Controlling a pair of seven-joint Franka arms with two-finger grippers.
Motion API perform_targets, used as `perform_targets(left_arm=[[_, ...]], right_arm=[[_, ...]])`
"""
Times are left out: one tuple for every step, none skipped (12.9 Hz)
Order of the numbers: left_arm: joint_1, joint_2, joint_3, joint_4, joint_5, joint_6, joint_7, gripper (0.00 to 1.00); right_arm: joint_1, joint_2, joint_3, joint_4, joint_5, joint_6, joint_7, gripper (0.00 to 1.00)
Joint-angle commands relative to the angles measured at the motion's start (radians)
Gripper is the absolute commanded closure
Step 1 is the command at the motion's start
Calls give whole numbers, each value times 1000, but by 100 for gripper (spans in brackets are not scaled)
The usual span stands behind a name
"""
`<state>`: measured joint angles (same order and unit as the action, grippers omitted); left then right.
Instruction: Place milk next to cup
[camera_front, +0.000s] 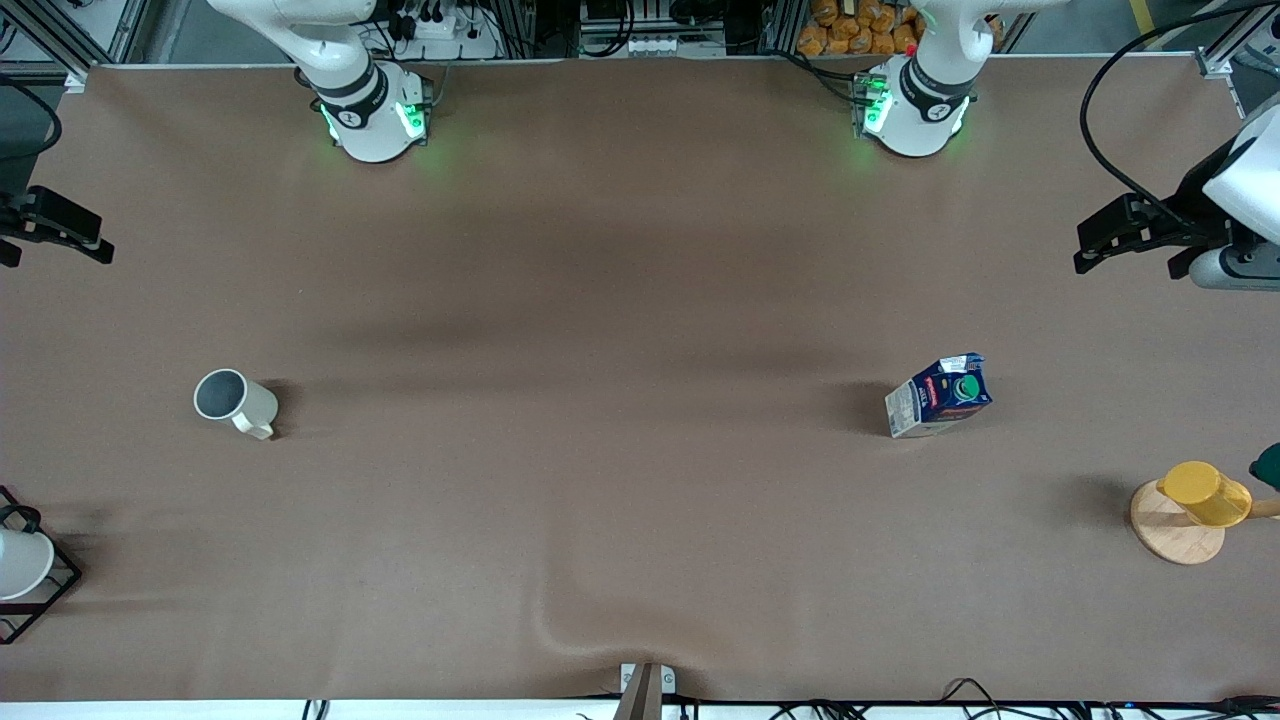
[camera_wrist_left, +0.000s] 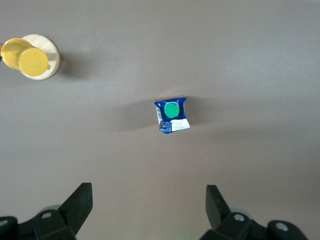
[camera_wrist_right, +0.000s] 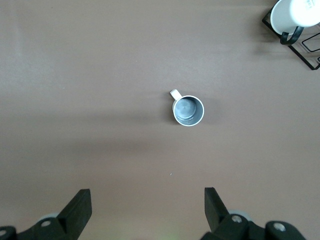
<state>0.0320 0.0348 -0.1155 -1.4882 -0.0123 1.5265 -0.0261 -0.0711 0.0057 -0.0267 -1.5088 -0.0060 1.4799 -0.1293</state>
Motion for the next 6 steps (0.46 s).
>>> perform_targets(left_arm=[[-3, -4, -6, 3, 22, -8, -12, 0], [-3, -3, -6, 5, 17, -8, -14, 0], [-3, -3, -6, 3, 15, -8, -17, 0], [-4, -1, -6, 3, 15, -8, -17, 0], [-4, -1, -6, 3, 18, -8, -18, 0], [-4, -1, -6, 3, 18, -8, -18, 0]], right_arm=[[-26, -3, 14, 1, 3, -6, -9, 0], [-26, -3, 14, 1, 3, -6, -9, 0], [-26, -3, 14, 1, 3, -6, -9, 0], [-26, -3, 14, 1, 3, -6, -9, 0], [-26, -3, 14, 1, 3, -6, -9, 0], [-26, -3, 14, 1, 3, -6, -9, 0]])
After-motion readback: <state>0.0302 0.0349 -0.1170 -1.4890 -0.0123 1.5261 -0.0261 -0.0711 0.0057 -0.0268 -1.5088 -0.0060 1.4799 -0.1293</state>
